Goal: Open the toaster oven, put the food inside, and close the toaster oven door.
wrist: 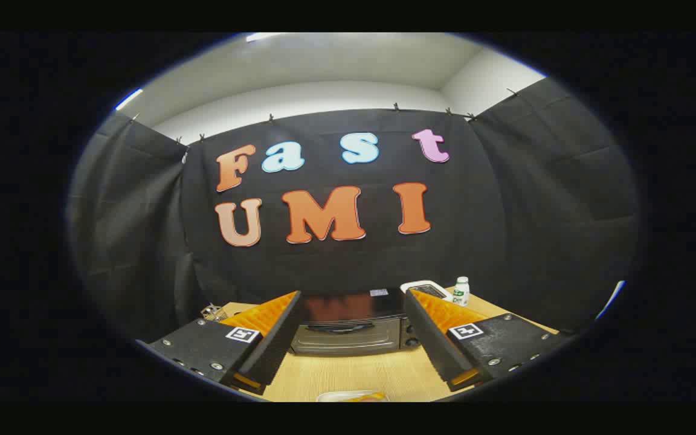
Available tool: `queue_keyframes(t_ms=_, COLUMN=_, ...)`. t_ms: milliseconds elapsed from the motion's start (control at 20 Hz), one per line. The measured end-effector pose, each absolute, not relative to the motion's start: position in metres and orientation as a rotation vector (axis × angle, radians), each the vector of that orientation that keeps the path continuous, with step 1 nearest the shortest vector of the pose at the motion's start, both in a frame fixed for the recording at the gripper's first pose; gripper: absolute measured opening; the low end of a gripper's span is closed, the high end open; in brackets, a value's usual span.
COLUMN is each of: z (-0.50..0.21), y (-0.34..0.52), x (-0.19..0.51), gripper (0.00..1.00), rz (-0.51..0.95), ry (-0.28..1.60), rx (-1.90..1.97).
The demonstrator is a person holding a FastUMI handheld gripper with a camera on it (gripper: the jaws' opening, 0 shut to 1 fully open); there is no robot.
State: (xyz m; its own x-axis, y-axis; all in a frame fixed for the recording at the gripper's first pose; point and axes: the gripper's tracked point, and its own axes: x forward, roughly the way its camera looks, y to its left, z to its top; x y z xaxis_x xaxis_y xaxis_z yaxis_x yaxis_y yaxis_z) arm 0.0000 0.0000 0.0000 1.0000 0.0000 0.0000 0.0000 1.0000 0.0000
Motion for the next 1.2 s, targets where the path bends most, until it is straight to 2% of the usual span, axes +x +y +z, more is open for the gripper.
queue_keyframes(t_ms=1200, z=-0.009, y=0.004, x=0.003, gripper=0.98, rz=0.019, ry=0.013, rx=-0.017)
